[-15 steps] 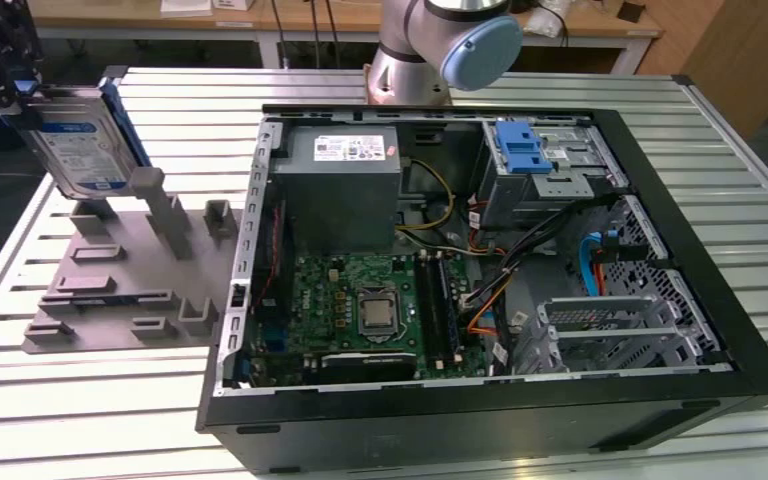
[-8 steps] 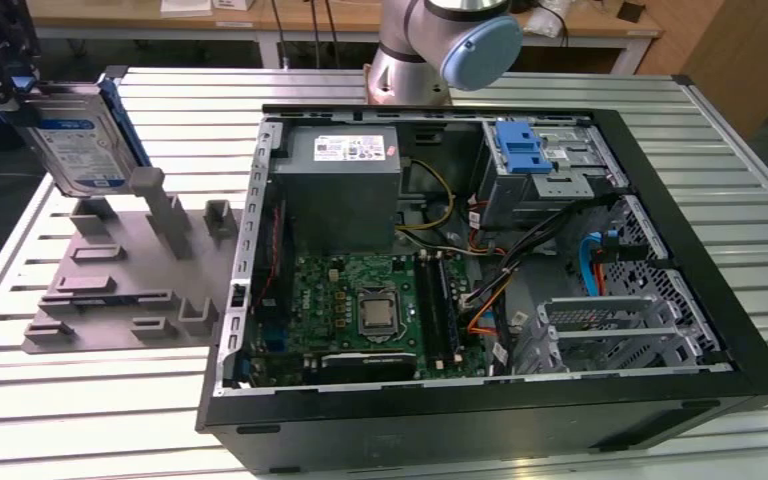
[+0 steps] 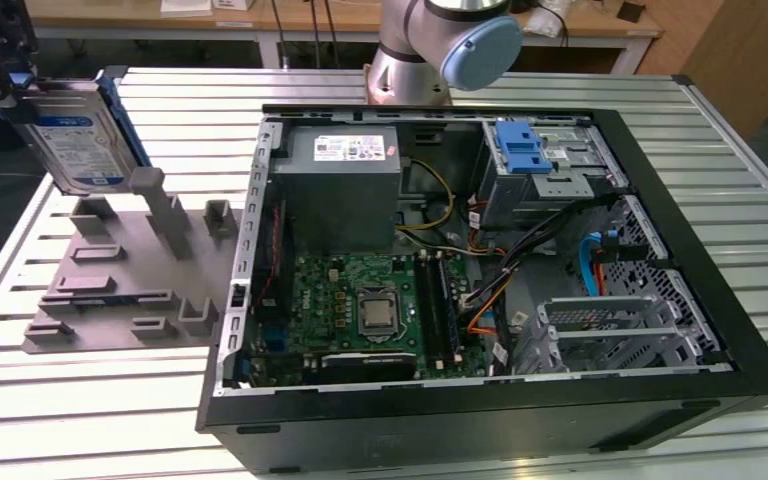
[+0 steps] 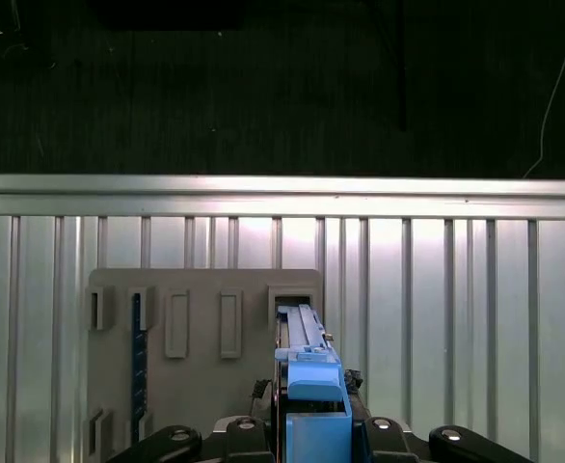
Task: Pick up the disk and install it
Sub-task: 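Pick up the disk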
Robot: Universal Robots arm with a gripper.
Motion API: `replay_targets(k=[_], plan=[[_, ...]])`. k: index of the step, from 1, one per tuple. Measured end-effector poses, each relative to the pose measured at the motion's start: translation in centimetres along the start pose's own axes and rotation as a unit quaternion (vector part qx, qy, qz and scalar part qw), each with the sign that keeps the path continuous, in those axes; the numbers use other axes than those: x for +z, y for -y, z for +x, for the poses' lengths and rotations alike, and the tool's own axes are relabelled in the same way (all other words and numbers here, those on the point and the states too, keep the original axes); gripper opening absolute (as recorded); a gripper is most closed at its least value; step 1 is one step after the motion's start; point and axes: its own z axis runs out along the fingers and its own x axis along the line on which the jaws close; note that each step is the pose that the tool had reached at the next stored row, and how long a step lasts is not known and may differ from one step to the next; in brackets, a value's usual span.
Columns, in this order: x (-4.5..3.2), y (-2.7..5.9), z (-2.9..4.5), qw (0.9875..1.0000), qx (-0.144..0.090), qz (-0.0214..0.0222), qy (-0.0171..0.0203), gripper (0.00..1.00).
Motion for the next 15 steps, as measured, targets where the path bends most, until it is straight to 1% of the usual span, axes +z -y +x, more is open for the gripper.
replay_targets(k=[15], plan=[[-0.68,-0.01,-0.02,1.0000,0.000,0.0000,0.0000,0.36]])
